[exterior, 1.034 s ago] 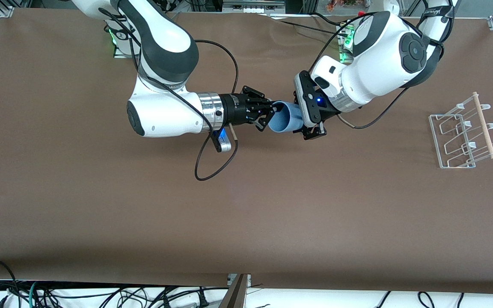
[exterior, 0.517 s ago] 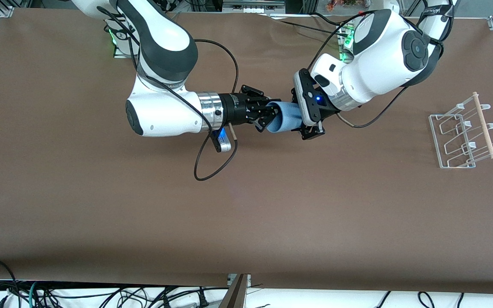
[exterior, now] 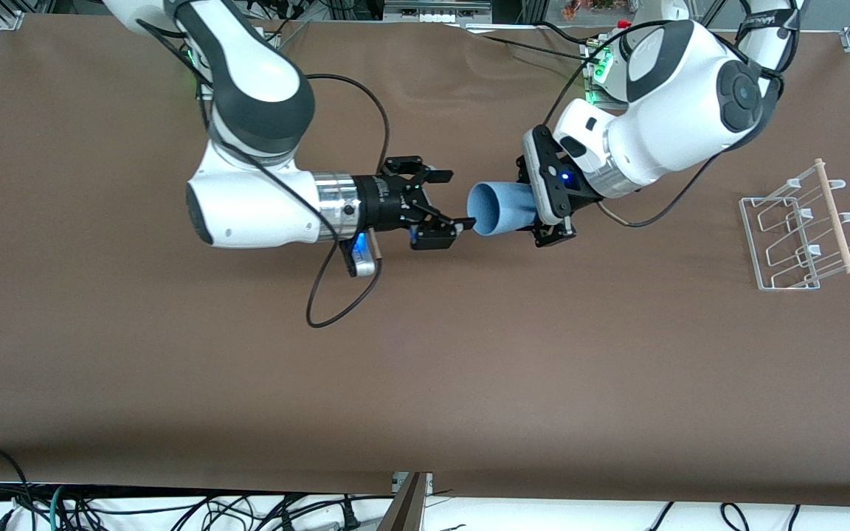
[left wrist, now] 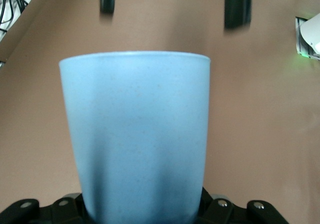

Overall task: Transfer cup to left arm and place on rack
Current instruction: 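Open the right gripper and pull it back from the cup, then carry the cup to the rack with the left gripper while the right retracts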

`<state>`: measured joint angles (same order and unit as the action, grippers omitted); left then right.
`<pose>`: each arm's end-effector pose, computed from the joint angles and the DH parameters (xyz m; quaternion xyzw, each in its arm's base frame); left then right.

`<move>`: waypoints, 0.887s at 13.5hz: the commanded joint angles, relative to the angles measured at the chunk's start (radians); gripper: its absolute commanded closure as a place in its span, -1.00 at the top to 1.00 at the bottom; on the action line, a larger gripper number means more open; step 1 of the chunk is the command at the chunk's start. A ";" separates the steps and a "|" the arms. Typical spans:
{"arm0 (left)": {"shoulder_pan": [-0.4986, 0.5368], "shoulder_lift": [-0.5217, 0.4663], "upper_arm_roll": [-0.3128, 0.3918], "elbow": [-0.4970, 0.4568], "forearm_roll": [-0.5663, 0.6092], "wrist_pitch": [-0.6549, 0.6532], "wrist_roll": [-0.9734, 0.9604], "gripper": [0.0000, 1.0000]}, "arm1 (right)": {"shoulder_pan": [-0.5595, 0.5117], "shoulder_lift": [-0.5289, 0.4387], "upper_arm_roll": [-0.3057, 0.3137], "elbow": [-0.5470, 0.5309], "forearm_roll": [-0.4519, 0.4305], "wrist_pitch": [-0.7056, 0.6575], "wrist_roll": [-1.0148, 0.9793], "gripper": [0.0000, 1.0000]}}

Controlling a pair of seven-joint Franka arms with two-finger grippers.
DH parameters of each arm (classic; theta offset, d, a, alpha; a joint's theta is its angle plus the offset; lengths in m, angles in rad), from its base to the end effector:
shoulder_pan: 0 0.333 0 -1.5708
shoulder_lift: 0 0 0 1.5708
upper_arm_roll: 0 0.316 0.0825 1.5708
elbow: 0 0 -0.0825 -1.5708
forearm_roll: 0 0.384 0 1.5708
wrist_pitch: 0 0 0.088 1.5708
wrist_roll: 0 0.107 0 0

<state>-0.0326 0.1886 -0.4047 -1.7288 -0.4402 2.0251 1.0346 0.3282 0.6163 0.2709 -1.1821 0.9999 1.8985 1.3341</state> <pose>0.5653 -0.2738 0.4941 0.7754 -0.5824 0.1247 0.2099 0.6161 0.4223 0.4926 -0.7242 0.4407 0.4034 0.3443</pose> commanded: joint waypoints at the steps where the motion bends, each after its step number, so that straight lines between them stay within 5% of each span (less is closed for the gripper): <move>1: -0.001 0.008 0.067 0.049 -0.012 -0.113 0.054 -1.00 | -0.104 0.010 0.011 0.071 0.013 -0.157 0.013 1.00; 4: 0.000 0.008 0.185 0.067 0.021 -0.262 0.084 -1.00 | -0.211 -0.018 0.010 0.104 0.006 -0.321 -0.007 1.00; 6: 0.008 0.011 0.246 0.103 0.166 -0.357 0.085 -1.00 | -0.286 -0.065 0.002 0.104 -0.012 -0.441 -0.090 1.00; 12: 0.094 0.049 0.296 0.077 0.639 -0.427 0.150 -1.00 | -0.307 -0.209 -0.009 0.030 -0.445 -0.589 -0.369 1.00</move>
<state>0.0456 0.2124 -0.1127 -1.6601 0.0715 1.6267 1.1645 0.0175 0.4677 0.2679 -1.0770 0.6644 1.3067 1.0481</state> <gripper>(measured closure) 0.370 0.000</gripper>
